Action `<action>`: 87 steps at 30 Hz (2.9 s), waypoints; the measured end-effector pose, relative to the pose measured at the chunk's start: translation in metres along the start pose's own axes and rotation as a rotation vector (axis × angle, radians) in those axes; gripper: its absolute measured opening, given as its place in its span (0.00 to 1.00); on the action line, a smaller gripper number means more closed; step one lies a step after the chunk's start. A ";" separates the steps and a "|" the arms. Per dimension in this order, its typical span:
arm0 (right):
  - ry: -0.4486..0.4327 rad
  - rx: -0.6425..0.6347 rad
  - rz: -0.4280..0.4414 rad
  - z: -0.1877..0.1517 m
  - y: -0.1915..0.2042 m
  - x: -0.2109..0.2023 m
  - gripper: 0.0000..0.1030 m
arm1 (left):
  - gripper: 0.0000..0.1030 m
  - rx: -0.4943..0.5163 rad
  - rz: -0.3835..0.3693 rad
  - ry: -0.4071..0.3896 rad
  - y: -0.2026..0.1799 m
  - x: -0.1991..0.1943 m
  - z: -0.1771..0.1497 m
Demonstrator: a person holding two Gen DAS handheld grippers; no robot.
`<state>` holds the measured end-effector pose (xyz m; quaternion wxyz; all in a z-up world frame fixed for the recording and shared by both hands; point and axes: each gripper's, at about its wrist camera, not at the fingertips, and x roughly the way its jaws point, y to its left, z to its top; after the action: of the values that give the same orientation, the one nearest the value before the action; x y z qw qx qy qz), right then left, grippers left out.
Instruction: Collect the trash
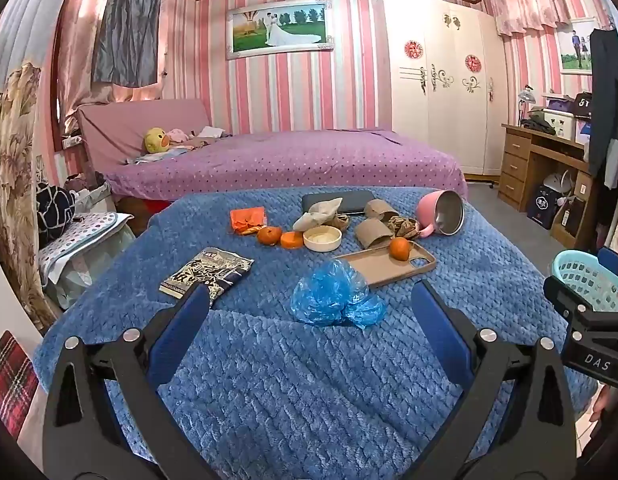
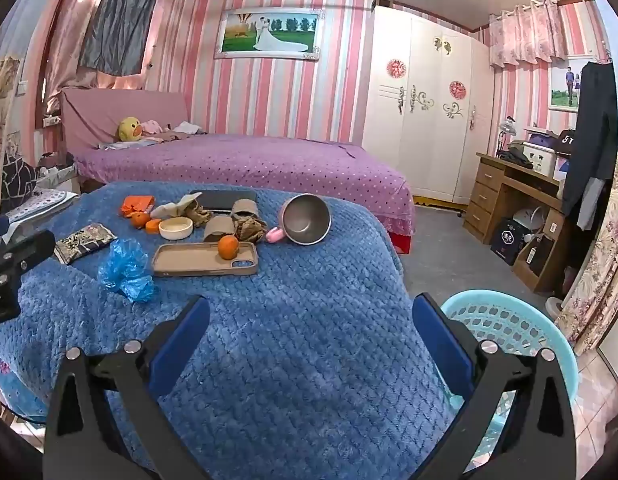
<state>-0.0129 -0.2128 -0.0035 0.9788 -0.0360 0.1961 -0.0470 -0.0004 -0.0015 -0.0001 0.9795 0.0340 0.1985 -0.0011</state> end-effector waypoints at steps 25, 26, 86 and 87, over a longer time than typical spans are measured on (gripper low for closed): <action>-0.019 0.016 -0.024 0.002 -0.003 0.001 0.96 | 0.95 -0.015 0.005 0.009 0.004 0.003 0.000; -0.017 0.018 -0.023 0.002 -0.003 0.001 0.96 | 0.95 -0.015 0.005 0.008 0.004 0.002 -0.001; -0.007 0.030 -0.042 0.000 -0.012 0.005 0.96 | 0.95 -0.012 0.008 0.015 0.004 0.003 -0.004; -0.007 0.030 -0.042 0.000 -0.012 0.005 0.96 | 0.95 -0.012 0.009 0.014 0.004 0.003 -0.004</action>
<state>-0.0093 -0.2254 -0.0039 0.9787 -0.0258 0.1914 -0.0704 0.0006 0.0029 -0.0046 0.9782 0.0288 0.2054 0.0046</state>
